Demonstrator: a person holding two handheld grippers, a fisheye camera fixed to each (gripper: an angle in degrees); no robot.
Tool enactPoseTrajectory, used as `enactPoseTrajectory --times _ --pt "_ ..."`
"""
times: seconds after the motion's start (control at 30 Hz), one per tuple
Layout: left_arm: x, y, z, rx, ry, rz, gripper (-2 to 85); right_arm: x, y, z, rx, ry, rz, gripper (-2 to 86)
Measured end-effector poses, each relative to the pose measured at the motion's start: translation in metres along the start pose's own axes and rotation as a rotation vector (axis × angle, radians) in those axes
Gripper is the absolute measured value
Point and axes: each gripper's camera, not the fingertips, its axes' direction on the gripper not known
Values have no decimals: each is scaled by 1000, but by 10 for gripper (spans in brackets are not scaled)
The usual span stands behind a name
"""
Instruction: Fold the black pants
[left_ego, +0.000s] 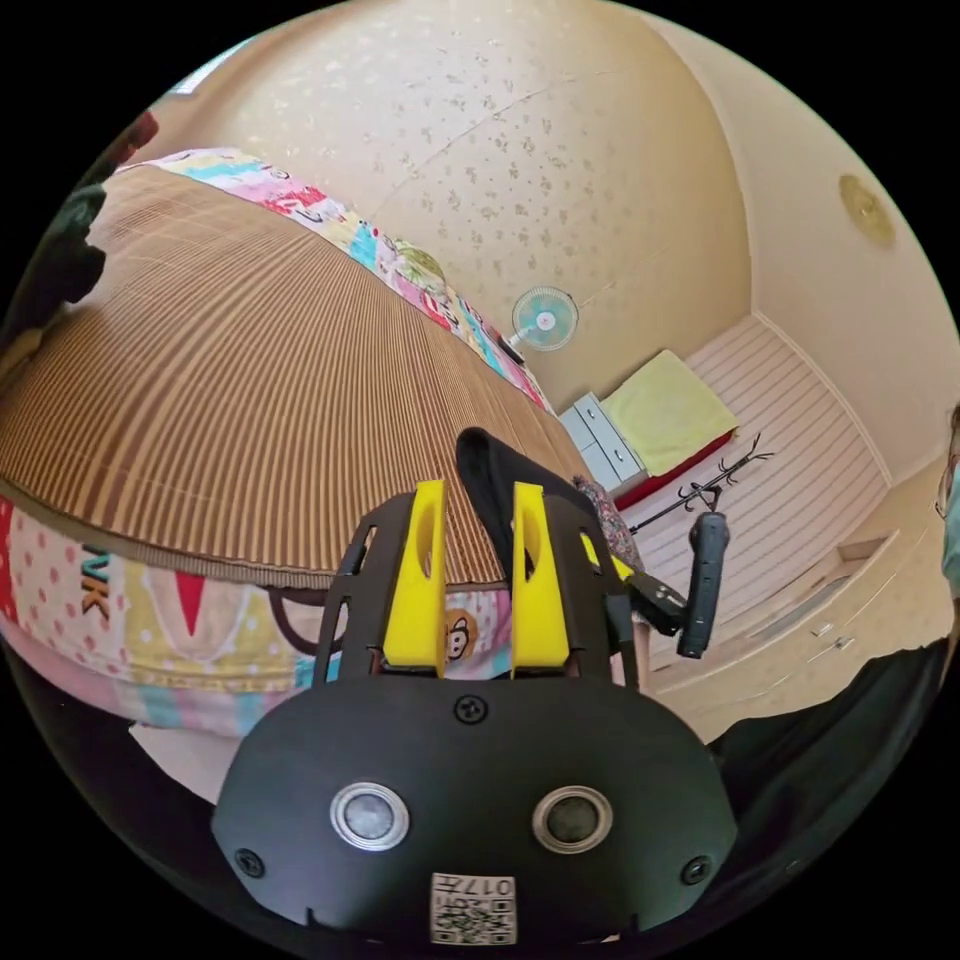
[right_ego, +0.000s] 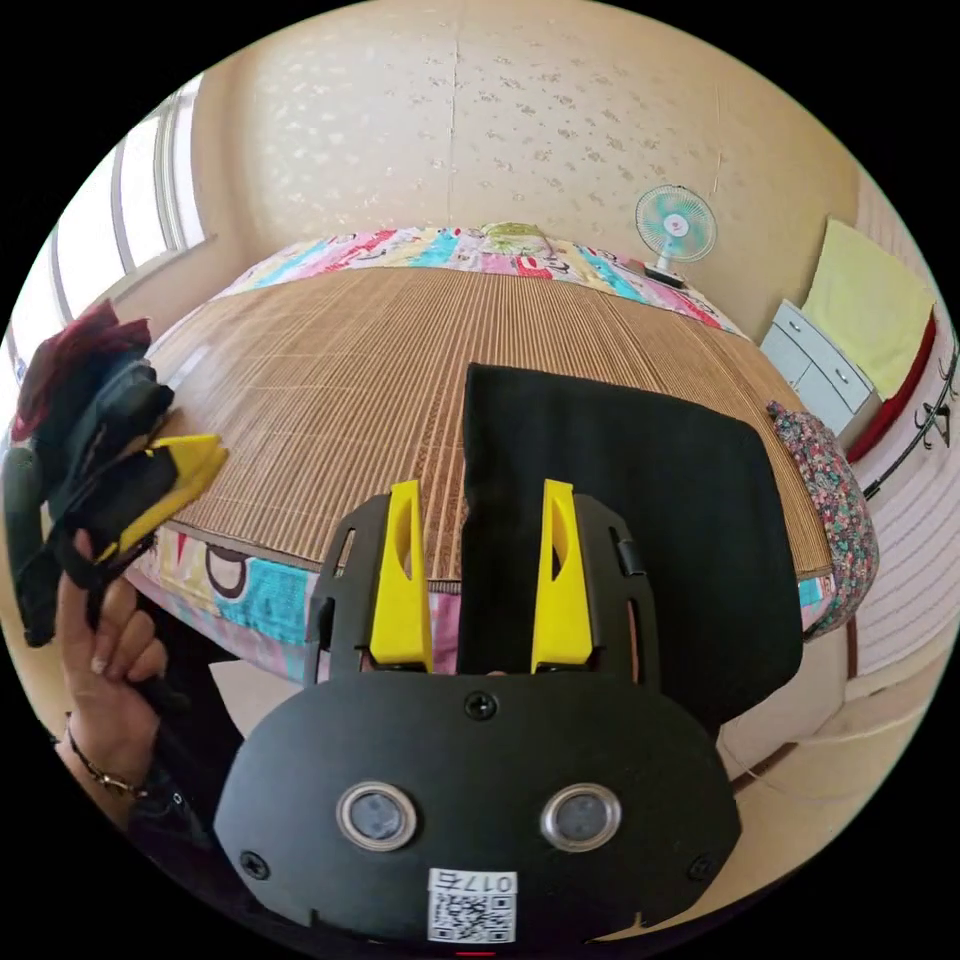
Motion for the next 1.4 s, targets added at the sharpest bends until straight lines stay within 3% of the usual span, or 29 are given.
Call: enactPoseTrajectory --times 0.07,0.2,0.43,0.8,1.07,1.13,1.27,1.4 --pt "2 7 -17 29 3 -33 99 -4 10 29 -58 19 -11 144" --pt "22 15 -14 39 172 -105 90 -12 46 48 27 152 -132 104" --pt "88 19 28 -87 233 25 78 26 36 71 -34 175 -146 101" --pt "65 48 31 -108 120 -42 69 260 50 100 -78 128 -266 103" --pt "52 62 47 -90 53 -85 66 387 54 109 -102 112 -164 100" --pt "61 62 47 -84 31 -46 65 390 54 108 -85 89 -127 98" --pt "74 65 31 -32 -55 40 65 335 56 112 -72 288 -162 91" --pt "87 58 -6 36 -329 179 64 271 37 120 -236 498 -241 81"
